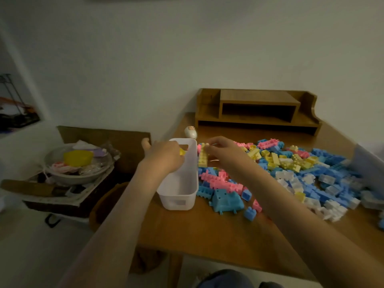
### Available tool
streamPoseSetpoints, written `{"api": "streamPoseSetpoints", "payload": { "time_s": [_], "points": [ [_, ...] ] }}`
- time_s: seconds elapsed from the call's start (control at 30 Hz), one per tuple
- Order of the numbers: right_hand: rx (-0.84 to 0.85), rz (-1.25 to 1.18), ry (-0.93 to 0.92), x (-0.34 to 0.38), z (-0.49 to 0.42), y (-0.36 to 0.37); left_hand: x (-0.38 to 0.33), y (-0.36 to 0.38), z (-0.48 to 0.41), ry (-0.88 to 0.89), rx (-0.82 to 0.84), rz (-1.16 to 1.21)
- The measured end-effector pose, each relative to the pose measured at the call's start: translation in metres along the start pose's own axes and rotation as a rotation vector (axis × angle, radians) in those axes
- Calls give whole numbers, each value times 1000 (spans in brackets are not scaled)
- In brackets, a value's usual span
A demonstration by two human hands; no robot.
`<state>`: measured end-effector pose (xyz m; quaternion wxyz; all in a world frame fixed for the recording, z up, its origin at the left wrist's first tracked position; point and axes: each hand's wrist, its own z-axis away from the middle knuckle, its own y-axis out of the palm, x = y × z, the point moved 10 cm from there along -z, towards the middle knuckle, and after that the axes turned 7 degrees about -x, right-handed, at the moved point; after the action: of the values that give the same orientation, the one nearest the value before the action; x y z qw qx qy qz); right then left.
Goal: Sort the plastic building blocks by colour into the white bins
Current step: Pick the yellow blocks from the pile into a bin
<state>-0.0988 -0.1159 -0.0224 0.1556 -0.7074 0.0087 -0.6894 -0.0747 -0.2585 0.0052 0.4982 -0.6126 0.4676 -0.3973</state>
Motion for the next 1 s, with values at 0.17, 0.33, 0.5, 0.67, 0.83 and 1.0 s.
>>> {"api": "streamPoseSetpoints", "payload": {
  "time_s": [0.17,0.33,0.5,0.67,0.83,1.0],
  "points": [
    [77,244,-166,7,-9,24,4,15,6,56,100,-11],
    [-145,671,-284,-11,-43,-23,-7,12,-4,112,53,227],
    [-110,1077,-234,-46,-64,-32,-13,31,-8,112,145,358],
    [-130,1080,-303,-43,-66,-33,-16,35,-10,123,153,414],
    [-183,904,-375,-17,-61,-45,-30,16,-16,221,29,424],
    [-6,642,-435,19,-34,-17,-34,10,-21,256,-11,465]
  ]
}}
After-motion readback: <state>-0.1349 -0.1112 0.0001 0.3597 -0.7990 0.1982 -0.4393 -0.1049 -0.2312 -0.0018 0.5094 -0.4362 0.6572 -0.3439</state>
